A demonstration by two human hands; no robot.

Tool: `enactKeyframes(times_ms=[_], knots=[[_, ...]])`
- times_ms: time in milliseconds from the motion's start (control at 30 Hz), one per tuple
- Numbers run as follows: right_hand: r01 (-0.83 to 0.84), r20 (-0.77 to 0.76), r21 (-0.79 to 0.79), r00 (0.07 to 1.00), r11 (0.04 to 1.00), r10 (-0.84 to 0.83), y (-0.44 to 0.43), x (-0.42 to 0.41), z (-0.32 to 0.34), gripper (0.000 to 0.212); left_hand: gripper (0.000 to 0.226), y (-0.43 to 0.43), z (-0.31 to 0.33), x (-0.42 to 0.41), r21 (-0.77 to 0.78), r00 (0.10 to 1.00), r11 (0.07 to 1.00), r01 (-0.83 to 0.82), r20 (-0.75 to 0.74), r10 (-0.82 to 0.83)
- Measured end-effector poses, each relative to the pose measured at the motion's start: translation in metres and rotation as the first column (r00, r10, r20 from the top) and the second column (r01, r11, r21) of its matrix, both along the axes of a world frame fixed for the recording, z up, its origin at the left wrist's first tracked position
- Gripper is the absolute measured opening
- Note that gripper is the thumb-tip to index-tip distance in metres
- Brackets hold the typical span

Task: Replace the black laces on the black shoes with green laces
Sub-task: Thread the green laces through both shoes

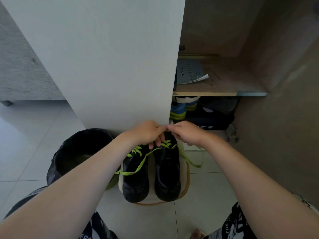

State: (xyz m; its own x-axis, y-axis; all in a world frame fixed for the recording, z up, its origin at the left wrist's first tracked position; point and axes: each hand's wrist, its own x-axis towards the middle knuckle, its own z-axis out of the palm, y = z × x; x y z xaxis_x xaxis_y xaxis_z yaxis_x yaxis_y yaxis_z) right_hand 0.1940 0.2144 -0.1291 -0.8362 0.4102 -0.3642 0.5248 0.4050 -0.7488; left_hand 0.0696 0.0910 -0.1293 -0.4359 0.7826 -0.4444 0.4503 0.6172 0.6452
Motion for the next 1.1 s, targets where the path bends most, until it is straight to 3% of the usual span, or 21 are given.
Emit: enactKeyframes(times_ms=[133,300,367,467,700,900,1100], knots=[[-0.010,0.038,0.164,0.999,0.986,0.004,0.008,0.002,-0.015,0.043,0.033,-0.003,-0.012,0.018,-0.244,0.995,0.966,0.082,-0.028,-0.091],[-0.078,0.087,0.188,0.994,0.979,0.063,0.003,0.002,-0.026,0.031,0.039,-0.004,-0.027,0.031,-0.236,0.969,0.971,0.047,-0.226,-0.101],[-0.105,0.076,0.232,0.993,0.967,0.089,0.002,0.001,-0.032,0.023,0.028,-0.005,-0.028,0.027,-0.266,0.983,0.964,0.019,-0.169,-0.066],[-0.107,0.044,0.282,0.994,0.954,0.099,-0.002,0.001,-0.037,0.014,0.020,-0.010,-0.032,0.021,-0.199,0.991,0.971,-0.131,0.011,0.136],[-0.119,0.074,0.390,0.992,0.913,0.097,-0.020,-0.002,-0.042,0.012,0.018,-0.027,-0.032,0.016,-0.172,0.868,0.930,-0.325,0.336,0.365],[-0.122,0.097,0.477,0.992,0.871,0.085,-0.029,-0.001,-0.045,0.015,0.028,-0.033,-0.035,0.013,-0.154,0.821,0.922,-0.355,0.421,0.386],[-0.015,0.077,0.360,0.997,0.933,-0.014,-0.028,-0.001,-0.054,0.012,0.032,-0.031,-0.041,0.007,-0.165,0.807,0.927,-0.335,0.458,0.373]])
